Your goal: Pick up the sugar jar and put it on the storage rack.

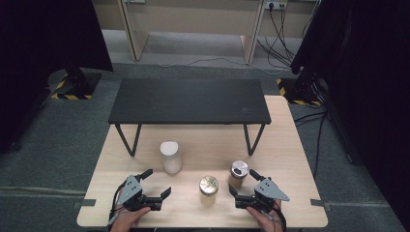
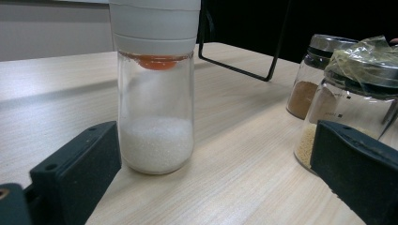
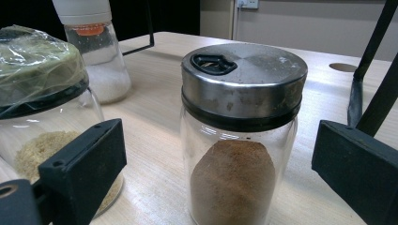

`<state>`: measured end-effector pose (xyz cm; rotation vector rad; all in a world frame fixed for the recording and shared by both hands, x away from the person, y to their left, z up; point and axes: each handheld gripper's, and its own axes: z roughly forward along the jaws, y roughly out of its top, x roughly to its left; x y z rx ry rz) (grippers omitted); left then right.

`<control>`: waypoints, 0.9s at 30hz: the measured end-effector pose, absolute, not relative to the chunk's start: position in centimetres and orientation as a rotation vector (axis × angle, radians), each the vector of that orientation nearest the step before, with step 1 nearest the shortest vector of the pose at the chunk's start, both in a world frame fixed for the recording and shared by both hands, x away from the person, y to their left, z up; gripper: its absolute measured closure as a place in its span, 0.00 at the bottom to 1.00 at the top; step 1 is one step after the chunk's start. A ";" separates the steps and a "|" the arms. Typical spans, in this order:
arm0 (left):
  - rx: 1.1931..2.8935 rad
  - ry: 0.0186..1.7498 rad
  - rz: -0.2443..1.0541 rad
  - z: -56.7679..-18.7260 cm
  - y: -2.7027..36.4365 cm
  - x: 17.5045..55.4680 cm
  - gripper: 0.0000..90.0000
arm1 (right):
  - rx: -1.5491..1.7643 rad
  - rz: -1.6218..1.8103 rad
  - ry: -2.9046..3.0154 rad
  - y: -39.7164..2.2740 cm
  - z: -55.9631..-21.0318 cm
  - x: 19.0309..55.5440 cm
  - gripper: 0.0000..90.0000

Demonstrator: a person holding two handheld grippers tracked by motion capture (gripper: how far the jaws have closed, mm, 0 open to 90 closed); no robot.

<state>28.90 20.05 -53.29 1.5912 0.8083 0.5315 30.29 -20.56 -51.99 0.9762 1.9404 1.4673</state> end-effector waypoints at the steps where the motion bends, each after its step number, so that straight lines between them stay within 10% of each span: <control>1: 1.591 0.807 0.532 -53.3 20.0 28.9 0.02 | 0.976 1.467 1.940 -20.6 -52.0 30.3 0.04; 27: 1.588 0.811 0.541 -53.3 20.1 28.9 0.02 | 0.975 1.466 1.938 -20.6 -52.0 30.3 0.04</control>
